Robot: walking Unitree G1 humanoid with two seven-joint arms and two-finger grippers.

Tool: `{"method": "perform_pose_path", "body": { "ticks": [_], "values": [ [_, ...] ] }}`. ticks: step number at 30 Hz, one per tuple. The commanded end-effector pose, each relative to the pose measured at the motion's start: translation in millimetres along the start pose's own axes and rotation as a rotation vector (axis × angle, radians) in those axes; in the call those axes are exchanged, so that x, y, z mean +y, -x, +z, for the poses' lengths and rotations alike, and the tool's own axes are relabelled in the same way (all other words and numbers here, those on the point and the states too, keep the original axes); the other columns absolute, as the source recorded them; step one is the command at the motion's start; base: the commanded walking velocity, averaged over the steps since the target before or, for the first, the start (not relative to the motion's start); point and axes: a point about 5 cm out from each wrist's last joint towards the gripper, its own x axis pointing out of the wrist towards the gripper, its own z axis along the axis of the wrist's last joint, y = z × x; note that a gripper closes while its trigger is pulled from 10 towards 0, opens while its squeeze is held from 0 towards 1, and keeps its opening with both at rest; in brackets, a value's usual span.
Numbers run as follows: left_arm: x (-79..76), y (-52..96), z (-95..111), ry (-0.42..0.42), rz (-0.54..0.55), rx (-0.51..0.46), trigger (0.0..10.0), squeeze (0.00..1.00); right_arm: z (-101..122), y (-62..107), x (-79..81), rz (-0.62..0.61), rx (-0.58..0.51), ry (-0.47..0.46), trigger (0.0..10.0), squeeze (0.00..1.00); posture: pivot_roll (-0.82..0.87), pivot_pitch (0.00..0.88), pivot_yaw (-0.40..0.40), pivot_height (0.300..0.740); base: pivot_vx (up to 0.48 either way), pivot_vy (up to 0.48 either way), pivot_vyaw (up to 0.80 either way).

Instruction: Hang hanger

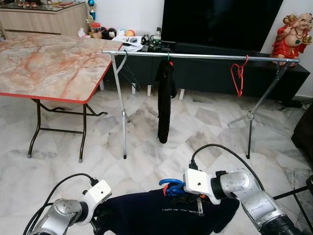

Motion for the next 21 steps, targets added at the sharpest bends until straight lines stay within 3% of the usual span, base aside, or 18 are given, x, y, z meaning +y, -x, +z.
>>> {"method": "perform_pose_path", "body": {
  "ticks": [1,10,21],
  "values": [
    [0.9,1.6,-3.5,0.004,-0.011,0.023,0.0,0.00,7.3,2.2,-4.2,-0.015,-0.004,0.035,10.0,0.00,0.17,0.000,-0.073,0.740,0.000,0.000,0.00],
    [2.6,3.1,-8.1,-0.011,-0.016,0.073,0.0,0.00,7.0,3.0,-6.2,-0.022,0.001,0.033,10.0,0.00,0.17,0.000,-0.078,0.740,0.000,0.000,0.00],
    [7.5,4.5,-11.2,0.011,0.049,0.068,0.0,0.00,7.6,5.8,-12.2,-0.069,0.002,0.036,10.0,0.00,0.17,0.000,-0.082,0.740,0.000,0.000,0.00]
  ]
}}
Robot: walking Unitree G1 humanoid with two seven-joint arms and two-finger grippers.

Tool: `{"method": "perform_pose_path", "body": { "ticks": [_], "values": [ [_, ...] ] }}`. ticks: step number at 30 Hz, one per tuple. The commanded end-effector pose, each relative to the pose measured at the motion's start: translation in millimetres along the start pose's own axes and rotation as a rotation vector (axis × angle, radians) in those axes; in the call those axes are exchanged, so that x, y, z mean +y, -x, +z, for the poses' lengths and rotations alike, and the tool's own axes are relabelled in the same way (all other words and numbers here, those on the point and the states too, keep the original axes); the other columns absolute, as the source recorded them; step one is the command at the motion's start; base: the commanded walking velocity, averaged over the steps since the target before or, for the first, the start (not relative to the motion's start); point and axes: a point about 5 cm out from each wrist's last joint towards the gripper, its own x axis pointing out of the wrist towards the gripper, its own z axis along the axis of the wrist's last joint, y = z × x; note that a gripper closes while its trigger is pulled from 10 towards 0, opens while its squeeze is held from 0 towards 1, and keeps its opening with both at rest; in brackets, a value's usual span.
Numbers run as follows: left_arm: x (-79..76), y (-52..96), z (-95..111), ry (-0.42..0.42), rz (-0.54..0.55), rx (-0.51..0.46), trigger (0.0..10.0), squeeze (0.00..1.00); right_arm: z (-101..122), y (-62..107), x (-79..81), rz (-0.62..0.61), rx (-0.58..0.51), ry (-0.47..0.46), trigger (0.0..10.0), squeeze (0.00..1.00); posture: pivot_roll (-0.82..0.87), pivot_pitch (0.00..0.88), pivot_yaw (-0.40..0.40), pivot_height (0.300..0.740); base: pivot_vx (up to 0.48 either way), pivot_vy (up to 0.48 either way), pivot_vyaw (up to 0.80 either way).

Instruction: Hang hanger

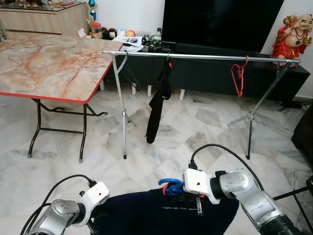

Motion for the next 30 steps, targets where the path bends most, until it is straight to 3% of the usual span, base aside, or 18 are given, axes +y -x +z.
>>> {"method": "perform_pose_path", "body": {
  "ticks": [1,4,9,15,19,23,27,28,30],
  "values": [
    [6.9,2.8,-7.0,0.016,0.049,0.044,0.0,0.00,8.1,7.5,-14.4,-0.074,-0.008,0.023,10.0,0.00,0.17,0.000,-0.081,0.740,0.000,0.000,0.00],
    [12.7,4.3,-18.6,0.048,0.130,0.105,0.0,0.00,7.1,12.5,-21.6,-0.120,0.007,0.014,10.0,0.00,0.17,0.000,-0.079,0.740,0.000,0.000,0.00],
    [11.5,5.2,-35.6,0.061,0.166,0.212,0.0,0.00,2.7,18.2,-24.5,-0.139,0.031,0.005,10.0,0.00,0.17,0.000,-0.078,0.740,0.000,0.000,0.00],
    [-2.9,7.7,-57.8,0.005,0.034,0.348,0.0,0.00,-8.1,21.6,-34.1,-0.236,0.125,-0.001,10.0,0.00,0.16,0.000,-0.074,0.740,0.000,0.000,0.00],
    [-14.7,15.4,-81.9,-0.005,-0.083,0.470,0.0,0.00,-7.2,24.1,-54.7,-0.445,0.123,-0.090,10.0,0.00,0.17,0.000,-0.071,0.740,0.000,0.000,0.00],
    [-22.8,14.1,-85.9,0.033,-0.128,0.470,0.0,0.00,-2.6,26.0,-64.7,-0.548,0.076,-0.148,10.0,0.00,0.17,0.000,-0.069,0.740,0.000,0.000,0.00],
    [-32.5,14.3,-88.6,0.048,-0.207,0.473,0.0,0.00,1.9,31.6,-79.8,-0.702,-0.008,-0.265,10.0,0.00,0.17,0.000,-0.068,0.740,0.000,0.000,0.00],
    [-34.4,14.1,-87.2,0.050,-0.232,0.465,0.0,0.00,-1.4,34.4,-83.4,-0.746,-0.005,-0.327,10.0,0.00,0.17,0.000,-0.067,0.740,0.000,0.000,0.00],
    [-36.0,13.3,-85.6,0.063,-0.247,0.450,0.0,0.00,-5.2,36.0,-84.9,-0.779,0.018,-0.342,10.0,0.00,0.17,0.000,-0.067,0.740,0.000,0.000,0.00]
  ]
}}
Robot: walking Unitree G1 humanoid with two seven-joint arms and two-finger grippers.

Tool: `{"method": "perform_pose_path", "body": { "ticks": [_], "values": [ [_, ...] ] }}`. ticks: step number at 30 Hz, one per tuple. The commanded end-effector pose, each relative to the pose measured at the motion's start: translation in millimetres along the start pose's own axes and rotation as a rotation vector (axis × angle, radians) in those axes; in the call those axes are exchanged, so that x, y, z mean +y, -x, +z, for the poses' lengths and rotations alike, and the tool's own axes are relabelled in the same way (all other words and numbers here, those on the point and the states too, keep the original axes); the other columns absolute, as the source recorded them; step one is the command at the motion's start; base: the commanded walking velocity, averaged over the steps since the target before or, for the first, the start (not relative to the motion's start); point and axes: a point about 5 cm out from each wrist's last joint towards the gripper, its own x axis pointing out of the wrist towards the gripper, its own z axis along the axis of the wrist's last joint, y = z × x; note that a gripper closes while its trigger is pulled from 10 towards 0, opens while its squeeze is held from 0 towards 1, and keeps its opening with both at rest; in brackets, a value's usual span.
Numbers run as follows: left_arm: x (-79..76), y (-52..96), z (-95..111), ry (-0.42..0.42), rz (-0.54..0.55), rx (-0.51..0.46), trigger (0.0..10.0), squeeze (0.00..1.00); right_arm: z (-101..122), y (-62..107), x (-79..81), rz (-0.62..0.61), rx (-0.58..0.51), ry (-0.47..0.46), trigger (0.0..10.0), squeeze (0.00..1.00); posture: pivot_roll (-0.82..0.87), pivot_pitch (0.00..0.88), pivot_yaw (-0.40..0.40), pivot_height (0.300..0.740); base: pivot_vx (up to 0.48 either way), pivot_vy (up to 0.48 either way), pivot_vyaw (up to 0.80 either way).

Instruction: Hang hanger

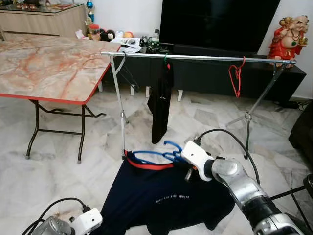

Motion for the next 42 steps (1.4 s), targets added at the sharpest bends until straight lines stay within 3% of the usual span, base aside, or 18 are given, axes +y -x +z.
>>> {"method": "perform_pose_path", "body": {
  "ticks": [1,6,8,9,10,12,13,14,15,19,20,21,22,28,32,34,36,42],
  "values": [
    [-12.1,-1.5,-38.6,0.089,-0.058,0.143,0.0,0.00,13.6,22.4,-44.6,-0.259,-0.064,-0.065,10.0,0.00,0.17,0.000,-0.067,0.740,0.000,0.000,0.00],
    [-14.3,0.7,-33.5,0.092,-0.116,0.122,0.0,0.00,9.9,19.5,-45.8,-0.313,-0.100,-0.223,10.0,0.00,0.17,0.000,-0.066,0.740,0.000,0.000,0.00],
    [-15.2,1.7,-29.2,0.101,-0.131,0.087,0.0,0.00,10.4,14.8,-39.1,-0.247,-0.111,-0.267,10.0,0.00,0.17,0.000,-0.063,0.740,0.000,0.000,0.00],
    [-13.5,2.2,-28.2,0.089,-0.114,0.085,0.0,0.00,9.9,12.6,-32.6,-0.183,-0.104,-0.231,10.0,0.00,0.17,0.000,-0.063,0.740,0.000,0.000,0.00],
    [-8.3,3.1,-26.5,0.064,-0.061,0.082,0.0,0.00,6.5,10.1,-19.3,-0.067,-0.070,-0.098,10.0,0.00,0.17,0.000,-0.063,0.740,0.000,0.000,0.00],
    [-2.3,3.7,-21.9,0.065,-0.002,0.053,0.0,0.00,1.1,8.9,-13.6,-0.028,-0.023,-0.021,10.0,0.00,0.17,0.000,-0.065,0.740,0.000,0.000,0.00],
    [6.8,5.3,-15.9,0.074,0.088,0.018,3.8,0.00,-2.7,8.6,-8.7,0.018,0.003,0.022,10.0,0.00,0.17,0.000,-0.065,0.740,0.000,0.000,0.00],
    [11.3,6.5,-13.2,0.079,0.133,0.003,3.8,0.00,-3.9,8.6,-5.9,0.046,0.008,0.042,10.0,0.00,0.17,0.000,-0.067,0.740,0.000,0.000,0.00],
    [18.3,9.1,-9.5,0.087,0.197,-0.014,10.0,0.00,-4.5,8.9,-2.0,0.087,0.008,0.084,10.0,0.00,0.17,0.000,-0.068,0.740,0.000,0.000,0.00],
    [25.3,14.4,-5.7,0.071,0.243,-0.022,10.0,0.00,-5.8,8.8,-0.8,0.106,0.028,0.126,10.0,0.00,0.17,0.000,-0.069,0.740,0.000,0.000,0.00],
    [30.6,19.8,0.5,0.052,0.262,-0.052,10.0,0.64,-8.7,9.0,-0.3,0.127,0.061,0.177,10.0,0.00,0.17,0.000,-0.070,0.740,0.000,0.000,0.00],
    [30.6,19.8,0.5,0.052,0.262,-0.052,10.0,0.64,-8.7,9.0,-0.3,0.127,0.061,0.177,10.0,0.00,0.17,0.000,-0.070,0.740,0.000,0.000,0.00],
    [32.7,22.2,5.5,0.049,0.262,-0.084,10.0,1.00,-11.2,9.4,-0.1,0.137,0.086,0.218,10.0,0.00,0.17,0.000,-0.071,0.740,0.000,0.000,0.00],
    [33.7,32.5,19.2,-0.029,0.203,-0.136,10.0,1.00,-14.9,8.9,-0.4,0.141,0.139,0.326,10.0,0.00,0.17,0.000,-0.077,0.740,0.000,0.000,0.00],
    [31.8,36.1,25.0,-0.058,0.178,-0.162,10.0,1.00,-13.6,8.5,2.1,0.163,0.118,0.322,10.0,0.00,0.17,0.000,-0.078,0.740,0.000,0.000,0.00],
    [32.2,39.5,34.0,-0.083,0.183,-0.202,10.0,1.00,-12.0,8.4,4.7,0.195,0.103,0.334,10.0,0.00,0.18,0.000,-0.081,0.740,0.000,0.000,0.00],
    [30.6,49.7,62.6,-0.149,0.191,-0.325,10.0,1.00,-9.2,7.4,8.5,0.244,0.089,0.362,10.0,0.00,0.18,0.000,-0.083,0.740,0.000,0.000,0.00],
    [23.9,55.8,86.2,-0.247,0.191,-0.365,10.0,1.00,-1.3,3.2,13.3,0.271,0.043,0.341,10.0,0.00,0.18,0.000,-0.087,0.740,0.000,0.000,0.00]
  ]
}}
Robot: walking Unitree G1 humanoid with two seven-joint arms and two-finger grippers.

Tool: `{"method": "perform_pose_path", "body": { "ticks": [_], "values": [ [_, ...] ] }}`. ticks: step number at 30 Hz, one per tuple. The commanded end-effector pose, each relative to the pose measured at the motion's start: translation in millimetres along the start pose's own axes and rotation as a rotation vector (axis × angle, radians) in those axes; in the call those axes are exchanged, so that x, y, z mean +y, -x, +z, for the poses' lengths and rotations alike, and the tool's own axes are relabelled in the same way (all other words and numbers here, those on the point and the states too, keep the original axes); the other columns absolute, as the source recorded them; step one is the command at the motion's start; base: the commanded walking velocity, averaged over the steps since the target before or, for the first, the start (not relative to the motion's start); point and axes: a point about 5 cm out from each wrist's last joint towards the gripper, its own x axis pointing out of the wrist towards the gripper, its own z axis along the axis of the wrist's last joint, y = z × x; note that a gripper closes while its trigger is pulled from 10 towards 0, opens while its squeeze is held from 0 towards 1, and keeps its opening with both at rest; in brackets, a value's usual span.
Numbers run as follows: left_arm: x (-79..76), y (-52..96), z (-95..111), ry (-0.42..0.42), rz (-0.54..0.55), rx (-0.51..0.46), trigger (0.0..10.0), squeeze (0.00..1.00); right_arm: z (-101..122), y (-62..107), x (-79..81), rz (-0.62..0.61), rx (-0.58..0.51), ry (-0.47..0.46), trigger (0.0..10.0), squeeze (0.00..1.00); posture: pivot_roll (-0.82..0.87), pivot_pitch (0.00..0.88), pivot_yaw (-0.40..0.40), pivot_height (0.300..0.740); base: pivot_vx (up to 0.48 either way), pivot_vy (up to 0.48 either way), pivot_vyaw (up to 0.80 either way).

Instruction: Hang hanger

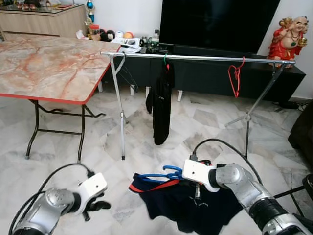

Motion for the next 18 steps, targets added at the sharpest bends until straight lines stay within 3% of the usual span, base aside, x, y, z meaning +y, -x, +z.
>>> {"method": "perform_pose_path", "body": {
  "ticks": [1,4,5,6,12,18],
  "values": [
    [-1.2,-2.3,17.7,-0.048,-0.012,-0.038,10.0,1.00,14.7,2.0,-7.6,0.001,-0.065,0.017,10.0,0.00,0.18,0.000,-0.089,0.740,0.000,0.000,0.00],
    [-2.6,-2.6,23.0,-0.047,-0.020,-0.058,10.0,1.00,14.7,1.5,-5.7,0.017,-0.069,0.020,10.0,0.00,0.19,0.000,-0.090,0.740,0.000,0.000,0.00],
    [-3.5,-2.8,26.1,-0.046,-0.026,-0.069,10.0,0.69,14.7,1.2,-4.4,0.028,-0.072,0.024,10.0,0.00,0.19,0.000,-0.090,0.740,0.000,0.000,0.00],
    [-4.6,-2.7,29.5,-0.046,-0.030,-0.083,10.0,0.00,14.7,1.1,-3.2,0.038,-0.077,0.029,10.0,0.00,0.19,0.000,-0.089,0.740,0.000,0.000,0.00],
    [-9.6,-1.3,52.3,-0.011,-0.076,-0.183,10.0,0.00,14.2,0.8,2.4,0.091,-0.086,0.060,10.0,0.00,0.19,0.000,-0.087,0.740,0.000,0.000,0.00],
    [-16.6,-6.1,64.1,-0.001,-0.114,-0.221,10.0,0.00,20.4,-5.2,10.8,0.137,-0.120,0.076,10.0,0.00,0.19,0.000,-0.085,0.740,0.000,0.000,0.00]
  ]
}}
